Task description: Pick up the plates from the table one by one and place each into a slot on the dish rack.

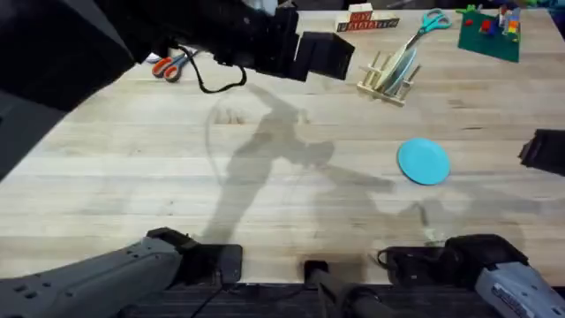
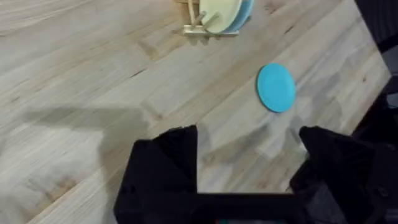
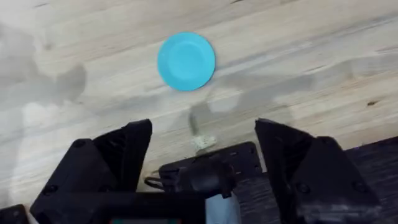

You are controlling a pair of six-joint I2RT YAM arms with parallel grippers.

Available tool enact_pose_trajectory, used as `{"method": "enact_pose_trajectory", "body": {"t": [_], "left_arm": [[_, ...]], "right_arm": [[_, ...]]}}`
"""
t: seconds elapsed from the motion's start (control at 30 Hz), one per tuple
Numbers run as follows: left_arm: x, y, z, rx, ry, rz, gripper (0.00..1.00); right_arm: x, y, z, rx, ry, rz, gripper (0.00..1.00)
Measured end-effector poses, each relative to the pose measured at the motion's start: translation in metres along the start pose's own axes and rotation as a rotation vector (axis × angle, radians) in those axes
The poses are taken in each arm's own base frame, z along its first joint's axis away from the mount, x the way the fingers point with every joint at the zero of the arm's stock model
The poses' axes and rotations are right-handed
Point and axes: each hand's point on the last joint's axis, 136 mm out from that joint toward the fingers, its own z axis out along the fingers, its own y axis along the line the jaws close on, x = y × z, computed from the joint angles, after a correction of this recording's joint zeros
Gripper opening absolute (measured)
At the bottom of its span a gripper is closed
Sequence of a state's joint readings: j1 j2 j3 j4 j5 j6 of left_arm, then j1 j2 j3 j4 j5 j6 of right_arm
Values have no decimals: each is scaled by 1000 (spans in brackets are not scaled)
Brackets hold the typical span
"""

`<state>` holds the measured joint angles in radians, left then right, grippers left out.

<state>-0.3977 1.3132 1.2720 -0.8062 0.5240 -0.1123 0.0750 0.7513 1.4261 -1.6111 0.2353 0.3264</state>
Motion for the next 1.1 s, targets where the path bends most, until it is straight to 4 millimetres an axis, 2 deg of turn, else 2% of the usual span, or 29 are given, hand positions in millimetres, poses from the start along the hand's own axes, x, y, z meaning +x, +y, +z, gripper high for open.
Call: {"method": "enact_pose_trajectory", "body": {"t": [0.5,0.77,0.87,1.0,1.03,1.1], "left_arm": [[1,-7,0,43,6,-1,993],[5,-25,-1,139,25,-30,976],[9,-37,3,169,44,-26,804],[18,-61,19,231,102,-29,175],[21,-65,24,240,118,-32,83],[26,-70,36,262,155,-52,47]], "right_arm": [[-14,3,0,-6,-57,-29,996],[-15,3,0,-7,-62,-30,996],[-16,3,0,-7,-63,-30,996],[-16,3,0,-7,-63,-30,996],[-16,3,0,-7,-63,-30,996],[-16,3,0,-8,-63,-30,996]]}}
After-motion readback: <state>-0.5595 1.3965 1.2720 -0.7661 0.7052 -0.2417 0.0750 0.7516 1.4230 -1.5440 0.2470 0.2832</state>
